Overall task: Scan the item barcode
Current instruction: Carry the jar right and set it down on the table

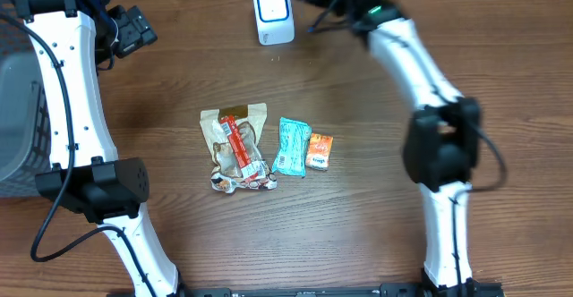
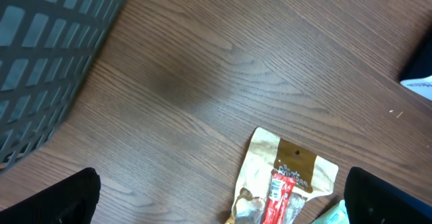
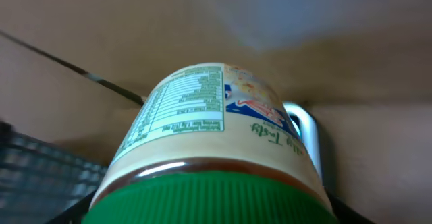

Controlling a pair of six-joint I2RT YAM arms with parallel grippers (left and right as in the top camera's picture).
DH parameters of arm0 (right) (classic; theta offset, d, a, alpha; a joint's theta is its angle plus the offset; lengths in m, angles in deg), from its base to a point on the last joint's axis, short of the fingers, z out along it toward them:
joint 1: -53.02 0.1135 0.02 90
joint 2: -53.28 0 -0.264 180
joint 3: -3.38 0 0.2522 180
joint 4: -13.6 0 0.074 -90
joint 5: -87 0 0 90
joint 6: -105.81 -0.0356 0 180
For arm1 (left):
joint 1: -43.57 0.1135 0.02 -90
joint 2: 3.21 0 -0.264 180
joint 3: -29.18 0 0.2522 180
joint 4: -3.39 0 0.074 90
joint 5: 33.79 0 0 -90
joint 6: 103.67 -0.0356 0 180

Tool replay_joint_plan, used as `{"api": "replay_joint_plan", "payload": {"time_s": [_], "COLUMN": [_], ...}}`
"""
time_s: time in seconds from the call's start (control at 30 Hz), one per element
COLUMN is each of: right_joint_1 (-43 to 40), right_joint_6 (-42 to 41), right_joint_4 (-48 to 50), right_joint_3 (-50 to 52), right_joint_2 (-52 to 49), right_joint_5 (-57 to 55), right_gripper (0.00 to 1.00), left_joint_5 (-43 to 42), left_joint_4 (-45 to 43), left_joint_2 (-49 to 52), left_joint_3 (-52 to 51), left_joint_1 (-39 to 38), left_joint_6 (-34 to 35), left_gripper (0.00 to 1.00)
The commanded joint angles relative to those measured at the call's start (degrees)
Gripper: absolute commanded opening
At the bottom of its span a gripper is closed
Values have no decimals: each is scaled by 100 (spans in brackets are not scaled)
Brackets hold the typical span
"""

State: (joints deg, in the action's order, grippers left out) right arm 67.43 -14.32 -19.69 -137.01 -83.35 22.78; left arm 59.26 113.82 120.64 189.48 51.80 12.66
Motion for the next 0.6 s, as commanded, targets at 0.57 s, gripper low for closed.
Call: {"api": "replay_joint_plan", "payload": {"time_s": [0.57], "right_joint_1": [-1967], "right_joint_6": [1412], "right_joint_4": [-6426], "right_joint_3": [778], "right_joint_2": [1799], "right_joint_5": [-1554], "right_gripper": [22], "left_joint_5": [-9], "left_joint_4": [13], "left_joint_2": [-17], "left_joint_3": [-26], "left_joint_1": [-42], "left_joint_6": [-105], "left_gripper": [100]}}
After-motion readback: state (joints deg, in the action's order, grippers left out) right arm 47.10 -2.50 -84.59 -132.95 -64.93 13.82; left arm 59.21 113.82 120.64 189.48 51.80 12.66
